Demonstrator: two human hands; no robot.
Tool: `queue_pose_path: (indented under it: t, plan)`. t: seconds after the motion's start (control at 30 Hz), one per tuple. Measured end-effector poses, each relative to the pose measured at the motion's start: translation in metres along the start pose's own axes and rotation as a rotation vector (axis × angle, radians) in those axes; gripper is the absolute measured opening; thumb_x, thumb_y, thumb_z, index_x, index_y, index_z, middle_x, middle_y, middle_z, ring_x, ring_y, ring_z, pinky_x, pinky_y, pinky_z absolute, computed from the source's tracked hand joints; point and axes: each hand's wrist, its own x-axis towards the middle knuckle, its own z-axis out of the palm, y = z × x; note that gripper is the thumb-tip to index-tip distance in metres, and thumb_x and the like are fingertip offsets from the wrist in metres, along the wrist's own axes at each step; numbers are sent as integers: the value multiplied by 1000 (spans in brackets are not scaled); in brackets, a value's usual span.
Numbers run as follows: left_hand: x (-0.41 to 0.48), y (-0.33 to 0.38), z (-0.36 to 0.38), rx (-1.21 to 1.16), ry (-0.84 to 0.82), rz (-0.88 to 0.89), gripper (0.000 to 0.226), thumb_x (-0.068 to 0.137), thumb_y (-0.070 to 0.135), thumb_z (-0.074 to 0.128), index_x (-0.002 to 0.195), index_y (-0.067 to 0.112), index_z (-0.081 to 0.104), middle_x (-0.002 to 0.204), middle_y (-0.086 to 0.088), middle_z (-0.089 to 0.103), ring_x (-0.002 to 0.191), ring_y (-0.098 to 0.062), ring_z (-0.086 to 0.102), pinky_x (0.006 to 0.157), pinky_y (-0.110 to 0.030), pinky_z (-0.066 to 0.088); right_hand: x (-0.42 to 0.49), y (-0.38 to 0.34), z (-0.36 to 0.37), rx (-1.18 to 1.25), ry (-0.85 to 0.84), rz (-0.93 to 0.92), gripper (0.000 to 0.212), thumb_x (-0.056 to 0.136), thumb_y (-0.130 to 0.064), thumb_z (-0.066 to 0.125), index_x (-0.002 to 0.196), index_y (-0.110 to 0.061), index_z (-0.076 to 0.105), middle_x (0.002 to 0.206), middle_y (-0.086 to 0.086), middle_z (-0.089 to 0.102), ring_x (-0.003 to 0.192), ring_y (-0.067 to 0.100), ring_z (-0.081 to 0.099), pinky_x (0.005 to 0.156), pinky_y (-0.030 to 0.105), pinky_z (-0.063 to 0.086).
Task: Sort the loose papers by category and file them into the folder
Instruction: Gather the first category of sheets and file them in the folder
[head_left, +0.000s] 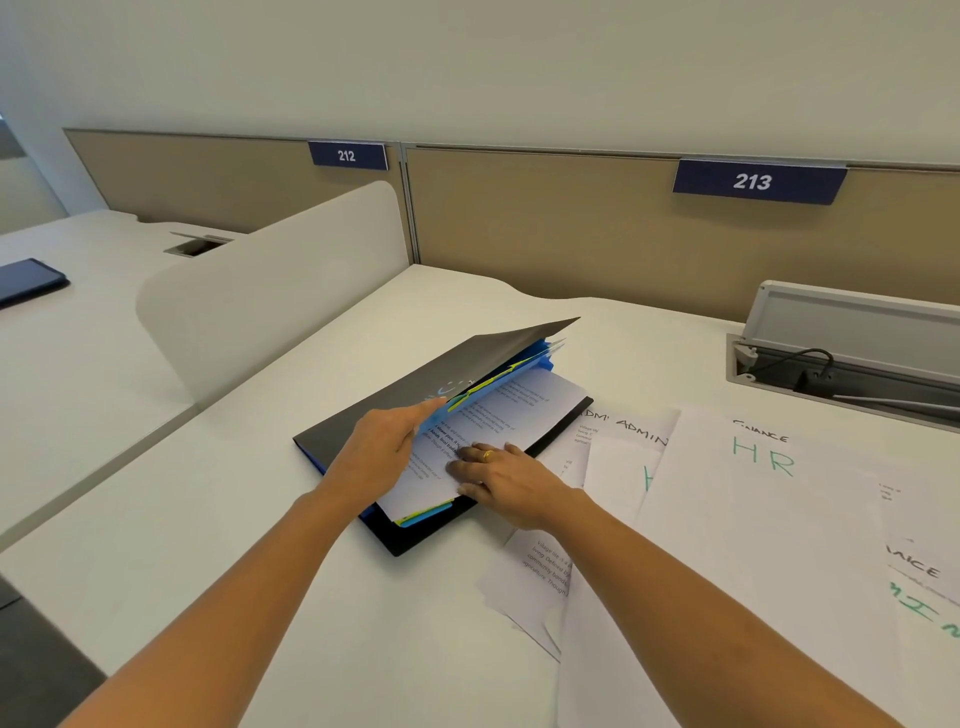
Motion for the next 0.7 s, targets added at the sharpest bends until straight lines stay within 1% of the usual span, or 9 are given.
queue_pose_path:
  t: [0.07,0.13,0.2,0.27,0.43,0.47,0.57,0.63,0.7]
  plan:
    - [1,1,-1,-3,1,-5,47,97,5,37,141,22,35,99,-13,61,67,-15,45,57,-16,33,-2,5,-2,20,34,-35,43,101,-34,33,141,-20,39,152,4,31,141,17,26,109,43,25]
    - [2,0,-1,-22,17,5,46,97,4,37,140,20,36,89,-10,57,59,-11,41,52,-13,31,-6,11,-6,0,52,-71,40,101,-30,33,138,-19,43,150,4,35,139,17,30,110,42,26]
    - [3,-1,0,-36,29,16,46,97,5,37,140,20,37,84,-12,57,57,-12,41,50,-13,30,-8,17,-7,-19,66,-71,38,102,-25,31,138,-19,44,149,5,37,138,19,33,112,37,24]
    - [3,-2,1,-40,28,14,45,98,6,36,140,20,36,91,-19,61,65,-20,49,51,-15,33,-7,18,-7,-36,96,-60,38,102,-22,32,138,-19,44,149,5,37,137,22,36,113,35,24]
    - [2,-2,3,-44,22,7,46,98,7,36,141,22,34,99,-20,62,78,-32,60,58,-27,47,-1,18,-12,-81,59,-121,39,101,-22,36,140,-19,42,151,5,35,139,20,32,109,32,28]
    - [2,-2,3,-47,19,1,46,98,8,36,141,23,33,102,-20,62,80,-31,61,61,-29,49,-1,19,-14,-92,78,-111,39,102,-20,35,140,-21,42,150,4,36,139,20,33,109,33,30]
    - [2,1,2,-33,0,-11,46,98,14,36,142,24,31,112,-17,59,89,-23,61,67,-25,50,3,16,-16,-108,89,-62,41,101,-14,34,141,-23,41,150,3,36,139,22,31,109,35,32]
    - [1,1,3,-34,-5,-4,45,98,14,36,142,24,32,114,-16,59,92,-24,61,67,-25,51,7,9,-15,-122,93,-34,42,100,-11,36,141,-23,40,150,3,35,140,23,29,110,36,31]
    - [0,1,4,-44,-7,3,44,98,13,36,141,23,34,113,-16,60,88,-24,61,64,-25,51,11,4,-13,-130,103,9,44,99,-8,38,141,-23,40,151,2,33,141,24,27,111,37,29]
